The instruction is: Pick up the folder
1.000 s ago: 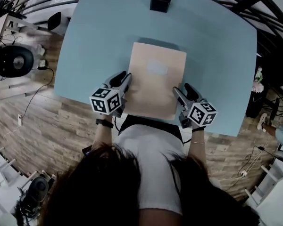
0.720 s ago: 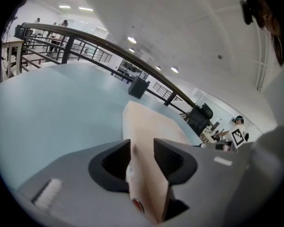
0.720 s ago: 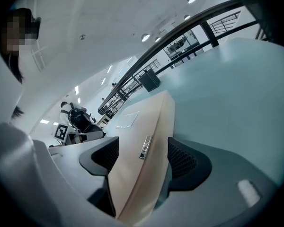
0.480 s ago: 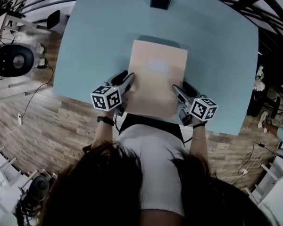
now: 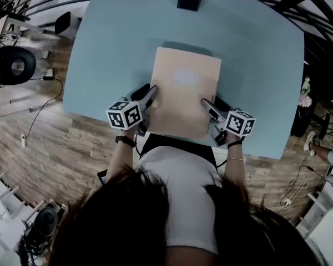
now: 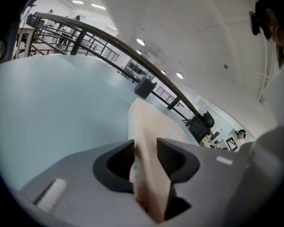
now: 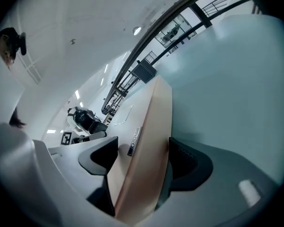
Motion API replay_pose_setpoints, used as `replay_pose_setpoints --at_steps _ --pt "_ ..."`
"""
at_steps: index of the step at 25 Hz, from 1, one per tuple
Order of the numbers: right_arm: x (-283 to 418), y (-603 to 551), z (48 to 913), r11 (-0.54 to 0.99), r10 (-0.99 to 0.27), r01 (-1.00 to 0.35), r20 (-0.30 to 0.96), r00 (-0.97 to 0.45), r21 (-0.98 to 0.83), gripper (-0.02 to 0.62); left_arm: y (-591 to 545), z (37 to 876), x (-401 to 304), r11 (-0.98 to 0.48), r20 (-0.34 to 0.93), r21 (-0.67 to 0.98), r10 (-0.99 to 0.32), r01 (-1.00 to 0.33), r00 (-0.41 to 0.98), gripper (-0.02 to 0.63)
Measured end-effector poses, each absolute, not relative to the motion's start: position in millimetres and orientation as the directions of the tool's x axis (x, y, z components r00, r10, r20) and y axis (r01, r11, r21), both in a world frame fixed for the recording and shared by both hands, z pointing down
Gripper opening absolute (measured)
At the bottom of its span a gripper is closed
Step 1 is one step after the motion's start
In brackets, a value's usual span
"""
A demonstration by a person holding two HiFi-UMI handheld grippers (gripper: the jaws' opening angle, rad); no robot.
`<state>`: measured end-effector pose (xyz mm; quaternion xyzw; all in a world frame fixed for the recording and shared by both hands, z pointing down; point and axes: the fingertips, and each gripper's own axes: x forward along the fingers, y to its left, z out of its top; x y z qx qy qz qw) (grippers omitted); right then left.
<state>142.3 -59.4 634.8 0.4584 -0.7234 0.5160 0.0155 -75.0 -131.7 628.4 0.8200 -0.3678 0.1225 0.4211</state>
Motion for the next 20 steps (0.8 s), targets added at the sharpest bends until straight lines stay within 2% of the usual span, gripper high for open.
replay_pose_setpoints --at_steps 12,20 --pt "143 -58 639 0.021 -0.577 -0.578 0.462 -0.674 -0.816 0.319 -131 631 -76 -0.323 0.478 0.664 -0.510 -0.674 0.715 0.202" --pt "159 -62 637 -0.055 -0.560 -0.373 0.338 -0.756 -0.926 0.316 -132 633 -75 -0.289 0.453 0.711 -0.509 -0.641 0.732 0.204"
